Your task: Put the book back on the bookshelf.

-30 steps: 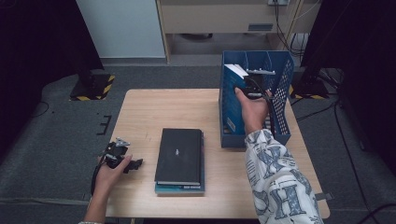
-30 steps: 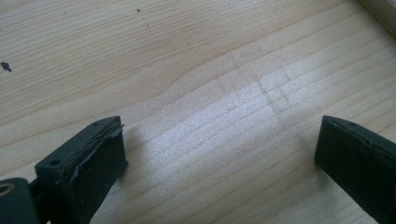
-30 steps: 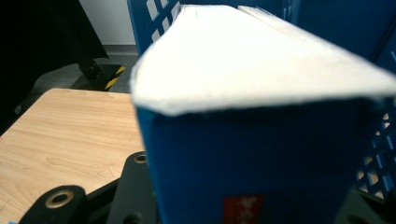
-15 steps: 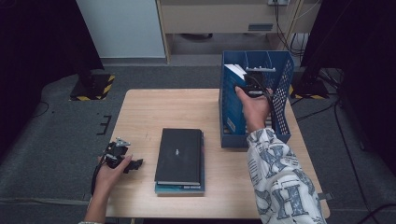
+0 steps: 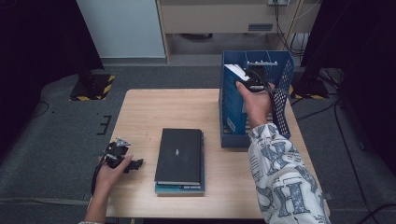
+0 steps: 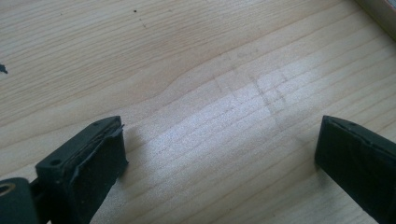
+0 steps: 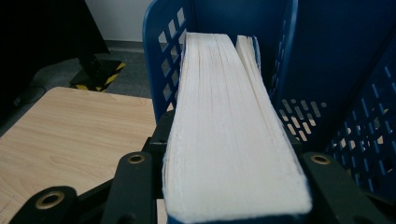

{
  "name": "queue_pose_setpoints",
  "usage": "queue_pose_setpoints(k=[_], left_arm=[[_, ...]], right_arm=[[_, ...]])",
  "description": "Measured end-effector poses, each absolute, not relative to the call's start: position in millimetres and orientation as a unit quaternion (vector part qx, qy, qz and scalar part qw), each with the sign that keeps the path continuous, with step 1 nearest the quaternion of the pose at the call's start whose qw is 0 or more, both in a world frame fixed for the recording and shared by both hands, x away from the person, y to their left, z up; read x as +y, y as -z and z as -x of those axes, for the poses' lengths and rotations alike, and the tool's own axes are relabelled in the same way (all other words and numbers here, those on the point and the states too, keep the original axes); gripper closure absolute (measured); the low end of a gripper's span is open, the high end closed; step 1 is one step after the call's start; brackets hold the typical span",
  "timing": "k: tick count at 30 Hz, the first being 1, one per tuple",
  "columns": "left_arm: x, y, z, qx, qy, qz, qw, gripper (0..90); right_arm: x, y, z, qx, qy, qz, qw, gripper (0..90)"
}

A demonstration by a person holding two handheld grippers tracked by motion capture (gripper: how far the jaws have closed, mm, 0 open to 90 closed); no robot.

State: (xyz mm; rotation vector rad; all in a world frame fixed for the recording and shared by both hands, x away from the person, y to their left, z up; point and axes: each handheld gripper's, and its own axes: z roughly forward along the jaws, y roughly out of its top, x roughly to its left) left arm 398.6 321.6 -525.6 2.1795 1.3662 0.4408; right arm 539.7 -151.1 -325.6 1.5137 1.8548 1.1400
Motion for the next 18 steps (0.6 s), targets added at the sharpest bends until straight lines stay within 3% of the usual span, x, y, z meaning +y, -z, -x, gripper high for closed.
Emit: queue_pose_setpoints(k=[7, 18], left_arm=[[321.5, 525.4, -398.9, 0.503, -0.164, -0.807, 0.262, 1.1], [321.6, 525.5, -398.9, 0.503, -0.163, -0.808, 0.262, 1.1]], right_arm=[[-152.1, 323.8, -542.8, 0.678, -0.418, -0.556, 0.236, 54.7], [-146.5, 322.3, -540.8, 0.661, -0.42, -0.567, 0.254, 60.5]])
